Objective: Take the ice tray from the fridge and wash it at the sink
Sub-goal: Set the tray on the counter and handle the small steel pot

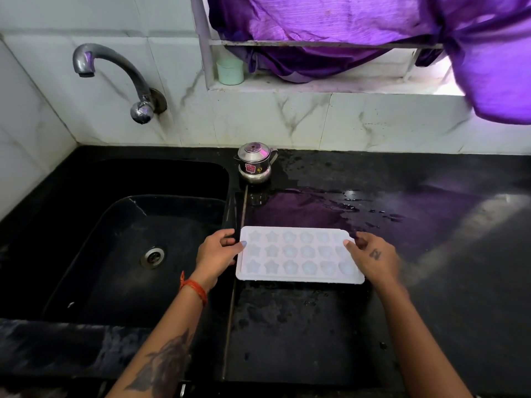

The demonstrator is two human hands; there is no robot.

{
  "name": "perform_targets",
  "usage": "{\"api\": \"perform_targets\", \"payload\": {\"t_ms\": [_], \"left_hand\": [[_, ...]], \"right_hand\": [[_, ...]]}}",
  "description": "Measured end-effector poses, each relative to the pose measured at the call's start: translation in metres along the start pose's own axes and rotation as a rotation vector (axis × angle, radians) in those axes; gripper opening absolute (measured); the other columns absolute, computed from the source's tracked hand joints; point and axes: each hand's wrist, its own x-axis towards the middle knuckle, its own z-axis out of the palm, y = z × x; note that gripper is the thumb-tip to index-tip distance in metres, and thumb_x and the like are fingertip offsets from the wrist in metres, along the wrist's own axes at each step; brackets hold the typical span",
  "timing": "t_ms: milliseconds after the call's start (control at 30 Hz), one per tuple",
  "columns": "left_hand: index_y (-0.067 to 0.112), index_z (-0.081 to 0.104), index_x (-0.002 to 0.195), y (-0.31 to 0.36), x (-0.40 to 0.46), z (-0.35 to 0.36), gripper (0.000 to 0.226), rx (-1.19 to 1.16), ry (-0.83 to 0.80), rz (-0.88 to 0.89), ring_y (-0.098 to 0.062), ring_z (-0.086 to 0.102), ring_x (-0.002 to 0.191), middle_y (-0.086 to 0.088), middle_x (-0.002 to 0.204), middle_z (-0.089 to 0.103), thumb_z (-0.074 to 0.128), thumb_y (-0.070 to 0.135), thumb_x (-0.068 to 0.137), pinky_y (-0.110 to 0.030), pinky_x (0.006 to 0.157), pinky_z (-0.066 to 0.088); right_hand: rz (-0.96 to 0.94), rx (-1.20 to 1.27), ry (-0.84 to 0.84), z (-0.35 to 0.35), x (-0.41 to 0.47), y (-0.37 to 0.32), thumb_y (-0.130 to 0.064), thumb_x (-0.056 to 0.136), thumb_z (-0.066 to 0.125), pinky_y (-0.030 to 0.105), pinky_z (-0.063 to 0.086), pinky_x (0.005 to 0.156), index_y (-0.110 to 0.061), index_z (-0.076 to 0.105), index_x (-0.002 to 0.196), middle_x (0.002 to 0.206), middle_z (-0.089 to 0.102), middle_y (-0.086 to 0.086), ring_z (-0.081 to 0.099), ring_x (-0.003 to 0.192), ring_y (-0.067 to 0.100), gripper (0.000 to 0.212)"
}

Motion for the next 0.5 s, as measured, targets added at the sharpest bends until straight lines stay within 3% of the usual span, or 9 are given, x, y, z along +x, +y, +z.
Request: {"api": "perform_targets", "payload": {"t_ms": [133, 300, 433, 500], "left_hand": [[0.013, 0.049, 0.134, 0.014, 0.014, -0.001, 0.055, 0.001, 0.019, 0.054, -0.016, 0.056, 0.103, -0.008, 0.125, 0.057, 0.071, 0.020, 0.084, -0.032, 0.081, 0.053], [0.016, 0.050, 0.134, 0.036, 0.044, 0.000, 0.056, 0.020, 0.031, 0.116, -0.015, 0.056, 0.102, -0.007, 0.127, 0.057, 0.071, 0.022, 0.083, -0.026, 0.072, 0.052], [0.018, 0.050, 0.134, 0.053, 0.071, -0.002, 0.059, 0.043, 0.031, 0.131, -0.020, 0.057, 0.113, -0.007, 0.127, 0.059, 0.073, 0.027, 0.080, -0.042, 0.094, 0.051], [0.018, 0.051, 0.134, 0.061, 0.086, -0.003, 0.060, 0.047, 0.033, 0.141, -0.021, 0.057, 0.114, -0.007, 0.127, 0.059, 0.074, 0.028, 0.079, -0.045, 0.096, 0.050]], "right_hand": [[-0.046, 0.041, 0.036, -0.003, 0.010, -0.015, -0.043, 0.090, 0.057, 0.036, 0.045, 0.092, -0.016, 0.053, 0.132, 0.127, 0.062, 0.007, 0.057, 0.115, 0.029, 0.050], [-0.093, 0.038, 0.059, 0.001, 0.034, -0.044, -0.047, 0.089, 0.057, 0.036, 0.044, 0.094, -0.017, 0.052, 0.134, 0.129, 0.061, 0.006, 0.055, 0.119, 0.026, 0.054], [-0.143, 0.040, 0.067, 0.009, 0.059, -0.072, -0.051, 0.088, 0.056, 0.037, 0.045, 0.094, -0.018, 0.052, 0.134, 0.130, 0.060, 0.005, 0.055, 0.119, 0.025, 0.057], [-0.173, 0.039, 0.068, 0.014, 0.071, -0.089, -0.052, 0.088, 0.056, 0.038, 0.044, 0.095, -0.018, 0.052, 0.134, 0.130, 0.060, 0.005, 0.054, 0.121, 0.025, 0.058]]}}
